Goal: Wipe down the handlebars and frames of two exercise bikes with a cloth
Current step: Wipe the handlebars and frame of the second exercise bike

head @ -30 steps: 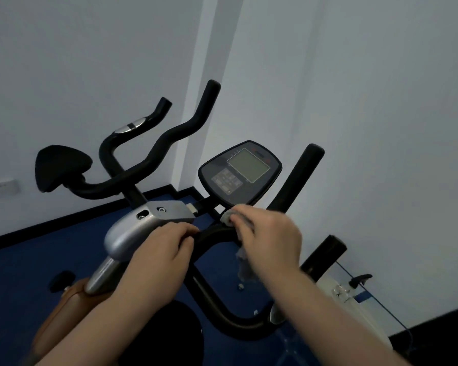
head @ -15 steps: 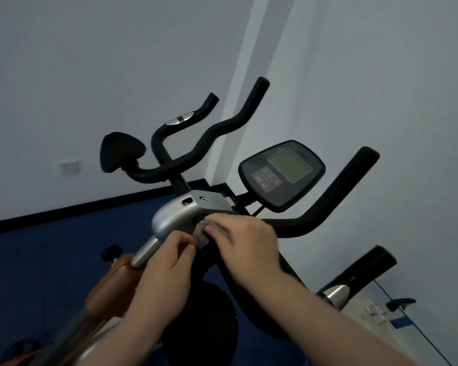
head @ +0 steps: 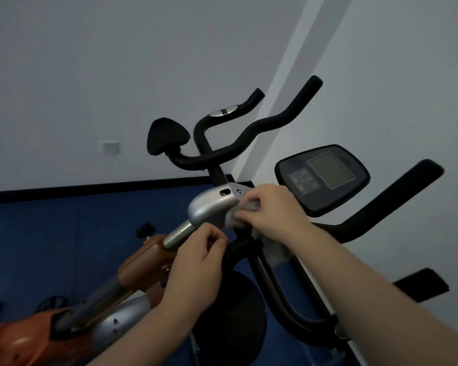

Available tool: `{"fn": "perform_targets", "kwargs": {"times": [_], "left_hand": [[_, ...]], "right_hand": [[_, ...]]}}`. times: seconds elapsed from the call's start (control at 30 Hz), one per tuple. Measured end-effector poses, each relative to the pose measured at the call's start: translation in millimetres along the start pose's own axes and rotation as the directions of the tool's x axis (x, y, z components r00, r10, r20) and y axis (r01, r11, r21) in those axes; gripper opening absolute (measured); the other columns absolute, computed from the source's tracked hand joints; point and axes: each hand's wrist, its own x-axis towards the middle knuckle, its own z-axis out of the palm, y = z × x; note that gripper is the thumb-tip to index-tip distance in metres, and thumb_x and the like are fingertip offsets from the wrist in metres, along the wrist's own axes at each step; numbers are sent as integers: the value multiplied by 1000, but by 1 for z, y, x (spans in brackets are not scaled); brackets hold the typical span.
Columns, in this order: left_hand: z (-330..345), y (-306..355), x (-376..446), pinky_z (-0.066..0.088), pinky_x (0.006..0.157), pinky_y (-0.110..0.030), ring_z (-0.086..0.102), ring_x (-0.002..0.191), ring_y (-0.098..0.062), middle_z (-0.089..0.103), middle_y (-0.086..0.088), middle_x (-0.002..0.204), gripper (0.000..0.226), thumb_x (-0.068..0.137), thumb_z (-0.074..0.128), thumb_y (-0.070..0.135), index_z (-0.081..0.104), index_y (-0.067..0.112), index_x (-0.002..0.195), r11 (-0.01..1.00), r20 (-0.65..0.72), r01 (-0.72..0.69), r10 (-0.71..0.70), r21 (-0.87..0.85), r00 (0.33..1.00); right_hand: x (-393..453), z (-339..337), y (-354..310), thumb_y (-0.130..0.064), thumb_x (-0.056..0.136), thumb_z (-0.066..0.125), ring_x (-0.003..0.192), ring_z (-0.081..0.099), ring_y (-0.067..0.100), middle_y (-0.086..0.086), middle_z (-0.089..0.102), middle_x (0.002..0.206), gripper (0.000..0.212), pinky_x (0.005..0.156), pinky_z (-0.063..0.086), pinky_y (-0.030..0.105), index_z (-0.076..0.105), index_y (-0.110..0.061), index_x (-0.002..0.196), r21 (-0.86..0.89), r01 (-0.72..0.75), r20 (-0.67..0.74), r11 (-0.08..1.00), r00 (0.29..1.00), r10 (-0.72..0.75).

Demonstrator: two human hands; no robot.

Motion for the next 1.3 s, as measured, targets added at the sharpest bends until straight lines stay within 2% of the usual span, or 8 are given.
{"fn": "perform_targets", "kwargs": {"times": [0.1,0.23,0.6,0.8,0.97,1.1,1.2,1.3], "left_hand": [[1,0,-2,51,68,-39,59,69,-8,64,8,78,20,92,52,20,59,30,75,1000,-12,6,-6,-17,1000],[0,0,-4,50,65,-35,58,70,-6,63,11,78,20,92,52,22,58,31,75,1000,-17,-5,5,6,1000],[1,-5,-4,46,57,-29,56,59,-6,62,4,70,20,91,51,24,57,31,73,1000,4,-5,5,-19,1000],[0,-4,-3,49,63,-36,57,64,-8,63,3,72,19,91,53,23,58,27,73,1000,-12,4,-4,-9,1000],[1,-4,-4,48,63,-36,57,61,-7,63,3,70,21,92,52,23,57,27,72,1000,-73,17,-17,-10,997],[4,-4,-5,47,64,-44,56,62,-14,62,-2,69,23,92,53,17,56,25,71,1000,-165,0,1,3,986],[6,-4,-5,48,66,-43,58,64,-12,64,0,71,23,93,53,18,56,26,72,1000,-204,-6,12,30,979],[7,-2,-6,48,63,-43,58,63,-16,63,-3,70,21,93,52,21,56,25,72,997,-219,-21,36,71,975]], "right_hand": [[-5,17,-7,-45,79,66,88,60,19,-8,64,92,17,75,48,33,68,-29,85,-152,47,-117,987,991,-65],[-9,-11,9,-46,74,72,85,63,11,-11,71,85,13,79,52,35,74,-37,83,11,33,141,999,989,-34],[2,26,-11,-44,76,72,87,61,18,-6,66,92,19,74,49,31,70,-30,89,-90,-62,-233,994,972,39],[-12,-6,10,-46,69,78,73,64,3,-11,70,73,15,70,54,30,75,-35,79,166,-39,69,985,997,27],[18,-24,16,-44,91,56,77,63,7,-10,68,83,21,64,51,30,67,-26,87,409,-11,-383,913,906,183],[41,18,-6,-40,102,28,118,50,24,11,51,129,39,93,44,41,49,-15,124,127,-86,36,988,996,82],[38,42,-4,-44,101,23,147,2,27,11,-1,160,63,119,9,44,0,-18,153,-14,7,222,1000,975,-3],[47,17,19,-48,100,21,144,13,33,17,5,159,67,117,17,46,-1,-13,152,-53,-191,353,980,914,198]]}}
